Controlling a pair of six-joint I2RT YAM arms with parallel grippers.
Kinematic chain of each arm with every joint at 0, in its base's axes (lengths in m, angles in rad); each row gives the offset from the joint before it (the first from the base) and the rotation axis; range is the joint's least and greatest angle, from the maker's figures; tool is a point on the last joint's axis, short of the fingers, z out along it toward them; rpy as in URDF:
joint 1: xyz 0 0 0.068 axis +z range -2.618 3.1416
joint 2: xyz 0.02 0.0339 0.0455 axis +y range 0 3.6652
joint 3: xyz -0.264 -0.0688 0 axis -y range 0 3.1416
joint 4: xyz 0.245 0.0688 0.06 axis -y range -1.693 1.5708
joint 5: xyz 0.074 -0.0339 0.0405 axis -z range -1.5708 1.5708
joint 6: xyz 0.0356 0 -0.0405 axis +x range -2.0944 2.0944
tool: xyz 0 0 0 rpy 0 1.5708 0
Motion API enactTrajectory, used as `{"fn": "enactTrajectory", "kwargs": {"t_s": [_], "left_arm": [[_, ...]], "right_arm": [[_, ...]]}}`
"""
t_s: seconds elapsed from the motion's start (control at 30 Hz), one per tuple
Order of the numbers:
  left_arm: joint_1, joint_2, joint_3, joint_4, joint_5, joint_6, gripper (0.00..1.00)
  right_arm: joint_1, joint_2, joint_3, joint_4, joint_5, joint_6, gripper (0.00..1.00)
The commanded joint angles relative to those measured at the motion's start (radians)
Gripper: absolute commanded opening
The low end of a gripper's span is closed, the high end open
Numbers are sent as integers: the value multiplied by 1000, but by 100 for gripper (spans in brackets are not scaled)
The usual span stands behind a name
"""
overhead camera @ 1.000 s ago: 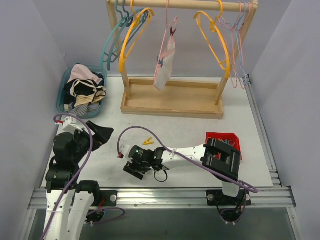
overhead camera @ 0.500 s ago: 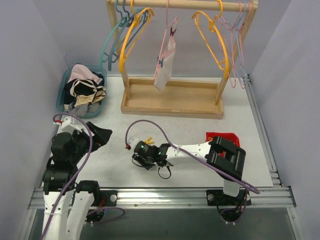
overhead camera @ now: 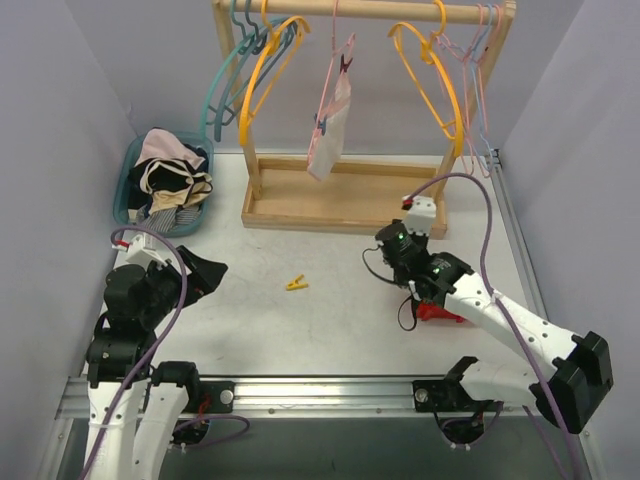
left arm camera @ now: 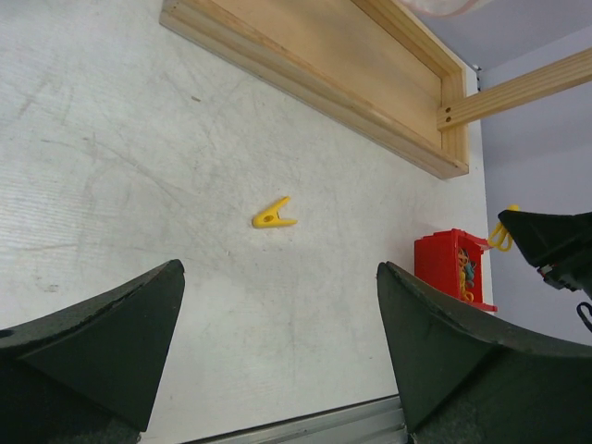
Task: Remove the underwear clipped to the hanger
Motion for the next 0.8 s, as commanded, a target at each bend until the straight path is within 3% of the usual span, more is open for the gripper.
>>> {"fn": "enactTrajectory", "kwargs": {"t_s": [0.0, 0.1, 0.37, 0.43, 0.5, 0.6, 0.7, 0.77], "left_arm": [[2, 15, -4, 31, 22, -9, 94], [2, 16, -5, 29, 17, -10, 94], [2, 32, -8, 41, 28, -21, 94], [1, 30, -13, 50, 37, -27, 94], [2, 29, -21, 57, 39, -32, 94], [1, 24, -28, 58, 42, -30, 94], [1, 20, -30, 50, 39, -23, 94], [2, 15, -33, 53, 33, -21, 94]], "right_arm": [[-165, -1, -40, -167, 95, 117, 0], [-276, -42, -86, -179, 80, 134, 0], [-306, -117, -115, -222, 51, 217, 1], [-306, -119, -126, -227, 38, 229, 22], [-306, -108, -130, -230, 28, 240, 53], [-303, -102, -117, -232, 17, 240, 75], [-271, -124, -97, -161, -41, 179, 76], [-238, -113, -92, -57, -241, 39, 75]]}}
